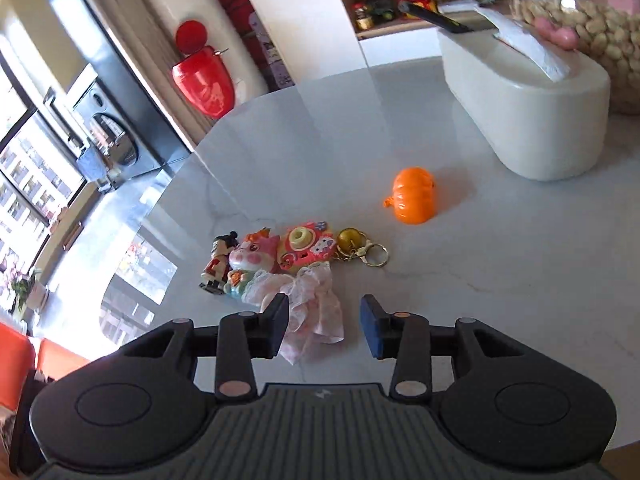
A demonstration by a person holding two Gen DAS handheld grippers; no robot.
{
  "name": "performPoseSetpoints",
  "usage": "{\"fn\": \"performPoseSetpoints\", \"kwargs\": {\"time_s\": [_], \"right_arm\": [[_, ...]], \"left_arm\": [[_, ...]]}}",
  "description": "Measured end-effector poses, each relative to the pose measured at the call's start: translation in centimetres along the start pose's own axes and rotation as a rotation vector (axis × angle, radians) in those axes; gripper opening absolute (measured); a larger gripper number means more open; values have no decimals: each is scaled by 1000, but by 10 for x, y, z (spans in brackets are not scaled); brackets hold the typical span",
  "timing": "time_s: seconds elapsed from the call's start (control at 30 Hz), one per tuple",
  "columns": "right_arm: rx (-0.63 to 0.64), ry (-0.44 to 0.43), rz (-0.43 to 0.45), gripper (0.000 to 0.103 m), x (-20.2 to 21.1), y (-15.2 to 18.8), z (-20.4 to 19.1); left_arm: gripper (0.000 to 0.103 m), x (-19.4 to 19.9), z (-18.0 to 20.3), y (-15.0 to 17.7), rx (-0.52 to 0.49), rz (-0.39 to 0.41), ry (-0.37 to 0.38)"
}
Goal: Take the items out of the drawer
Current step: 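Set the white lace cloth on the countertop with the right tool, then grasp the orange shell piece with right tool while left tool reaches biscuit-stick tray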
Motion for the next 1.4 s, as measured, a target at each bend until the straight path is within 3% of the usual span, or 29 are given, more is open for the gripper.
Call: {"fn": "performPoseSetpoints", "kwargs": {"time_s": [0.1, 0.23, 0.33, 0.43, 0.6, 0.77, 0.83, 1.07, 1.1, 1.13, 1.2, 1.4], "right_arm": [[212, -22, -61, 39, 14, 24, -32], [512, -20, -248, 39, 21, 87, -64], [574, -26, -386, 39, 5, 130, -64], [518, 21, -471, 40, -25, 153, -51], [470, 22, -500, 40, -69, 164, -52], [685, 66, -542, 40, -112, 190, -70], [732, 58, -595, 39, -123, 198, -73], [844, 106, -600, 39, -153, 208, -68], [853, 113, -610, 37, -157, 210, -67], [857, 117, -622, 23, -161, 213, -66], [849, 105, -647, 10, -160, 214, -65], [815, 99, -604, 9, -101, 199, -64]], "left_arm": [[44, -6, 6, 3, -50, -7, -5], [44, -14, 10, 10, -120, -42, -29], [44, -12, 6, 16, -105, -64, -28], [44, -9, -8, 18, -46, -67, -44], [44, -7, -31, 22, 67, -66, -83], [44, -10, -34, 28, 84, -72, -71], [44, -11, -34, 29, 81, -77, -65], [44, -13, -38, 29, 90, -92, -80], [44, -14, -39, 29, 91, -99, -82], [44, -13, -39, 30, 93, -106, -84], [44, -16, -40, 32, 94, -117, -88], [44, -21, -32, 27, 55, -125, -90]]}}
Point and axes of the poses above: each gripper's, at about its wrist camera, not at the fingertips, and x roughly against the way its jaws point, z to its right, y to its underside, the point moved 5 cm from there along -x, roughly the way its jaws point, and after that the axes turned 5 degrees about -y, right-handed, at the moved point
